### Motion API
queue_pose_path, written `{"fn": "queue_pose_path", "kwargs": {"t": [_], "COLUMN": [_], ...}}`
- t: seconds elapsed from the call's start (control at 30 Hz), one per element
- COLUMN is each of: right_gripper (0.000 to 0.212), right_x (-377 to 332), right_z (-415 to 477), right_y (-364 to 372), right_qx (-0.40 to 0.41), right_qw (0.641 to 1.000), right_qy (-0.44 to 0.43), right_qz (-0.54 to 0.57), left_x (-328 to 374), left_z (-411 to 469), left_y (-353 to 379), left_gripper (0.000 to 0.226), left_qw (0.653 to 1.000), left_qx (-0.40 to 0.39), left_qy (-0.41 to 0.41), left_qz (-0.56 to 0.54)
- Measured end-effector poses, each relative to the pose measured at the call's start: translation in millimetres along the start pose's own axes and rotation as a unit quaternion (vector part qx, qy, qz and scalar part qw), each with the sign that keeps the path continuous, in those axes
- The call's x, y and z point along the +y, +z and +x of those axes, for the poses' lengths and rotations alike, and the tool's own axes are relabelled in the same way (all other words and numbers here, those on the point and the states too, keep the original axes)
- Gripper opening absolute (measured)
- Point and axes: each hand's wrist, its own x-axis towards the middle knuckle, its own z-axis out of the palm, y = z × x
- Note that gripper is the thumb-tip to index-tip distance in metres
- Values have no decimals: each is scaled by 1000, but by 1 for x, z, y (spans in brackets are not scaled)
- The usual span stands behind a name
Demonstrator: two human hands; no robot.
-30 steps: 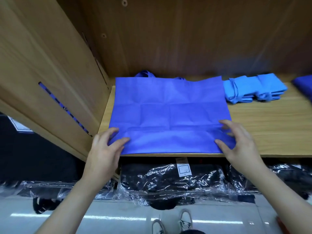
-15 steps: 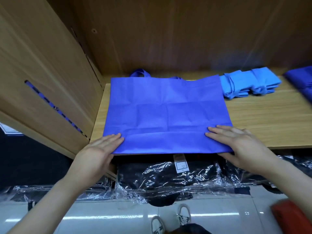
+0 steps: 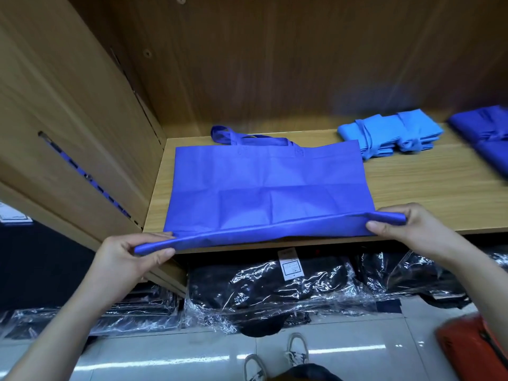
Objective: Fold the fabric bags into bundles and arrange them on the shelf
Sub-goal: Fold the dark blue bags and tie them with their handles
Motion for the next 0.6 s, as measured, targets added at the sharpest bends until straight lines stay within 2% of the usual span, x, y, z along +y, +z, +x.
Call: {"fn": "queue_pose_path", "kwargs": {"t": [0.07, 0.17, 0.2, 0.27, 0.37, 0.43, 0.53, 0.6], "right_gripper": [14, 51, 51, 26, 12, 17, 25, 25], "right_x": [1, 3, 4, 4, 11, 9, 6, 4], "right_z": [1, 5, 8, 13, 21, 24, 24, 24], "right_y": [3, 12, 18, 29, 41, 47, 54, 56], "right_qx": [26, 76, 102, 179, 285, 327, 344, 330], "right_qw": [999, 995, 991, 981, 958, 938, 898, 886], "right_qy": [12, 6, 2, 3, 16, 20, 16, 13], "right_qz": [21, 72, 84, 73, -17, -115, -275, -326], "left_x": [0, 1, 1, 0, 2, 2, 3, 4], "left_z": [-1, 2, 5, 13, 24, 26, 26, 24], "left_y": [3, 17, 24, 36, 48, 52, 54, 54], "left_gripper": [15, 15, 17, 18, 26, 35, 37, 36], "left_qw": [998, 992, 992, 990, 979, 969, 941, 923], "left_qx": [30, 73, 90, 136, 187, 190, 187, 186], "left_qy": [-14, -10, -2, 8, 14, 14, 30, 40], "left_qz": [-47, -105, -93, -21, 86, 156, 280, 336]}}
